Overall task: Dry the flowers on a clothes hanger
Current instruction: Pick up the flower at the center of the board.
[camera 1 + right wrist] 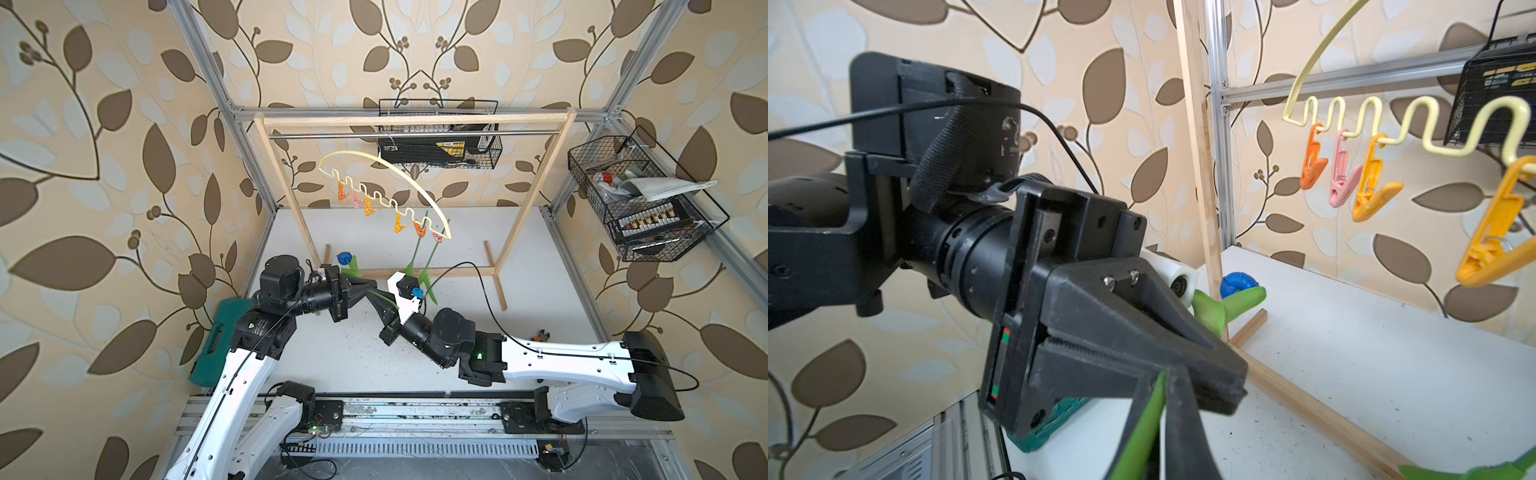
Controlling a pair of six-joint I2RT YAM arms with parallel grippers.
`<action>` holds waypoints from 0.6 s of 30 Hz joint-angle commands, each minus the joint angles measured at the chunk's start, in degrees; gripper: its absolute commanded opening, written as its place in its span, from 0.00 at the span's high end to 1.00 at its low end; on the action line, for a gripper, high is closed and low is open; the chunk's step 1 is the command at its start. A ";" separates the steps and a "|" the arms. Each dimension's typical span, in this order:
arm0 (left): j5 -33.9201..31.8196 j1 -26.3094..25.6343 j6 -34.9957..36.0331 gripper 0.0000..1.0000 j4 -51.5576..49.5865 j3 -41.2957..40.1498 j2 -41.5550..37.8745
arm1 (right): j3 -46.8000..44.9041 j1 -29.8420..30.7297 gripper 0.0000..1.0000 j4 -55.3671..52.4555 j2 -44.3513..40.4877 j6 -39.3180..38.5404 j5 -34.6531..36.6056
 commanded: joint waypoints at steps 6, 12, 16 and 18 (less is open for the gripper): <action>6.54 -1.15 2.07 0.75 -0.63 -0.15 -0.17 | 3.05 -0.31 1.00 1.89 -0.11 0.61 1.16; 5.58 -1.15 4.00 0.43 -0.38 0.36 1.81 | 2.13 -0.40 1.00 -1.22 -2.82 -0.22 1.85; 3.72 -0.94 8.35 0.27 -2.94 2.23 3.29 | 2.04 -1.83 1.00 -9.09 -6.35 -0.31 1.79; 1.85 -0.63 13.08 0.23 -6.71 5.14 4.40 | 1.77 -3.99 1.00 -15.73 -9.50 1.31 -0.24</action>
